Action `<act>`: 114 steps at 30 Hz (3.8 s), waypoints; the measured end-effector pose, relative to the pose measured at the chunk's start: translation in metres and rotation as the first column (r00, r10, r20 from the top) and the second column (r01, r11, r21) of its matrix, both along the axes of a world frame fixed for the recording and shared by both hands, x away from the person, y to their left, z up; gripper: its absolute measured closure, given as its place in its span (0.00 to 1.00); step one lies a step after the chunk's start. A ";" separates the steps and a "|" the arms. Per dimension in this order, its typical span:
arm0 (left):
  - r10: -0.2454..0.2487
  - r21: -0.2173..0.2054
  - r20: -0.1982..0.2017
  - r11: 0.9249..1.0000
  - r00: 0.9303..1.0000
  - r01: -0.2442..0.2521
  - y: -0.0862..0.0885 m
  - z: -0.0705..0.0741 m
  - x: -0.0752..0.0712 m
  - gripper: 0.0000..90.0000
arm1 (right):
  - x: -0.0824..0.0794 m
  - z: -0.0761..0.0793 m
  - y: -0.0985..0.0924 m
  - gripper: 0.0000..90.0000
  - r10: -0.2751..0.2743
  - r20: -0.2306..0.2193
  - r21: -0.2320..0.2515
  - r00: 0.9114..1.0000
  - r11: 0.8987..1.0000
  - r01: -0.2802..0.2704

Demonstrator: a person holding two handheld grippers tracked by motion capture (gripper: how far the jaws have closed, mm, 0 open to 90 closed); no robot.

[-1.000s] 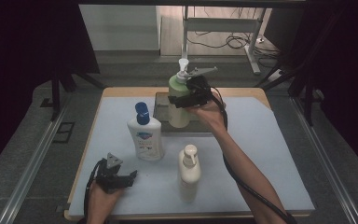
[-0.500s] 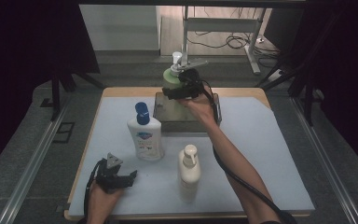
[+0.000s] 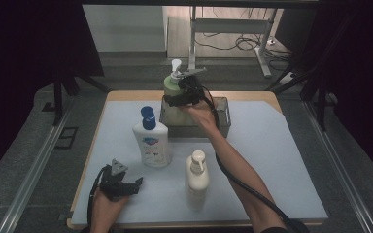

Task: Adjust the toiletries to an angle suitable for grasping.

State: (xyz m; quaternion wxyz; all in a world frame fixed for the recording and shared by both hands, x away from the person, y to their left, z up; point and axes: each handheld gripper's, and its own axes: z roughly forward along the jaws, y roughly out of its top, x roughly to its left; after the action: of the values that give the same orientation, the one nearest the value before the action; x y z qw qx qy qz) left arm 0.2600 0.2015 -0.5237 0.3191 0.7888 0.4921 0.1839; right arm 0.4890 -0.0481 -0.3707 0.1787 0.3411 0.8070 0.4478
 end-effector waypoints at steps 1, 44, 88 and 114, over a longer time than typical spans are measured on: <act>0.000 0.000 0.000 1.000 1.000 0.000 0.000 0.000 0.000 0.16 | 0.001 -0.004 0.002 0.14 0.002 -0.002 -0.007 1.000 1.000 -0.002; -0.001 0.002 0.001 1.000 1.000 0.001 0.000 0.000 0.000 0.16 | -0.006 -0.051 0.018 0.13 0.020 -0.006 -0.019 1.000 1.000 -0.020; -0.001 0.001 0.002 1.000 1.000 0.001 0.000 0.000 0.000 0.16 | -0.038 -0.027 -0.032 0.00 0.106 0.011 -0.077 0.994 0.992 -0.104; -0.001 0.003 0.001 1.000 1.000 0.001 0.000 0.000 0.000 0.16 | -0.061 -0.031 -0.071 0.00 0.134 -0.031 -0.120 0.991 0.983 -0.137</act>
State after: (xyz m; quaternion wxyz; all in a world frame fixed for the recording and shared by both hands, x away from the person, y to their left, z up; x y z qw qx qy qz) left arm 0.2599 0.2014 -0.5236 0.3183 0.7893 0.4913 0.1850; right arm 0.4276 -0.1191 -0.4020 0.1593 0.2790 0.8560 0.4049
